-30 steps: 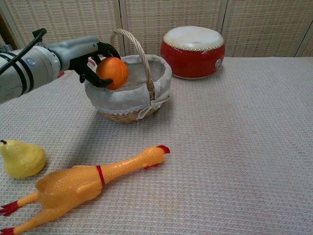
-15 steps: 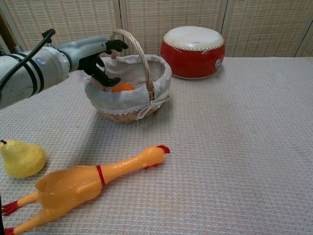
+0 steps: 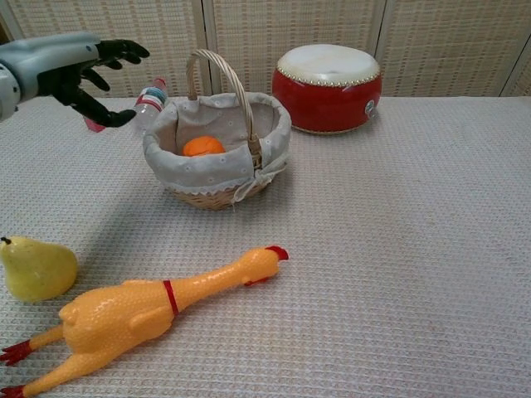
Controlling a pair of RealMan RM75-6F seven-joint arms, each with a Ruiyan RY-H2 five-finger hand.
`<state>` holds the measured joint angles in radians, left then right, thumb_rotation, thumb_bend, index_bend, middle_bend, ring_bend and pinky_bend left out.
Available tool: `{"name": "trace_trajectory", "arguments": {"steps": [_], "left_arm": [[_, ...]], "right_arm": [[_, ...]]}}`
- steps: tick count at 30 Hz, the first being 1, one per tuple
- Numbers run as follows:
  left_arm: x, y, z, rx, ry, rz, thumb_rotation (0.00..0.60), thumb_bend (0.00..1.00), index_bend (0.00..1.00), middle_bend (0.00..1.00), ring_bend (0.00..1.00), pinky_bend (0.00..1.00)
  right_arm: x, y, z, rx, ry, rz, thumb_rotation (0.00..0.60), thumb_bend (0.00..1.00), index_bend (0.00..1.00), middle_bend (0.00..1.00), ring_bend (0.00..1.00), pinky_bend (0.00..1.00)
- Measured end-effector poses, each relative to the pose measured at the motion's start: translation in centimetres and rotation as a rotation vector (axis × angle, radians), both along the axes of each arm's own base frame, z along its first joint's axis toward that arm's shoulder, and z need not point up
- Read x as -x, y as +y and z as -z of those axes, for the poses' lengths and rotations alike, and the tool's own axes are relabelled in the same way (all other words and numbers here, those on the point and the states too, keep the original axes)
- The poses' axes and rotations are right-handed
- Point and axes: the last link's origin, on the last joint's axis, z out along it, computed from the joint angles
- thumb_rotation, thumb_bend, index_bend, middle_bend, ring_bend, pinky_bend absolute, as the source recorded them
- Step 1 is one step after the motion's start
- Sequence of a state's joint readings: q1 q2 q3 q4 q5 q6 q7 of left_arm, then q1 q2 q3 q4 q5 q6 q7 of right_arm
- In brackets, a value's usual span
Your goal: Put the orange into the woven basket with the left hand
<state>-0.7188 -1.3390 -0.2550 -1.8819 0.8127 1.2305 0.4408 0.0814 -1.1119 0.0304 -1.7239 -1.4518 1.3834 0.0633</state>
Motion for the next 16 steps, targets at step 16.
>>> {"name": "trace_trajectory", "arguments": {"steps": [16], "left_arm": [[12.4, -11.5, -7.0, -0.195, 0.138, 0.017, 0.600, 0.40, 0.00, 0.00, 0.00, 0.13]], "right_arm": [[-0.7, 0.4, 0.8, -0.005, 0.065, -0.042, 0.600, 0.03, 0.00, 0.00, 0.00, 0.00]]}}
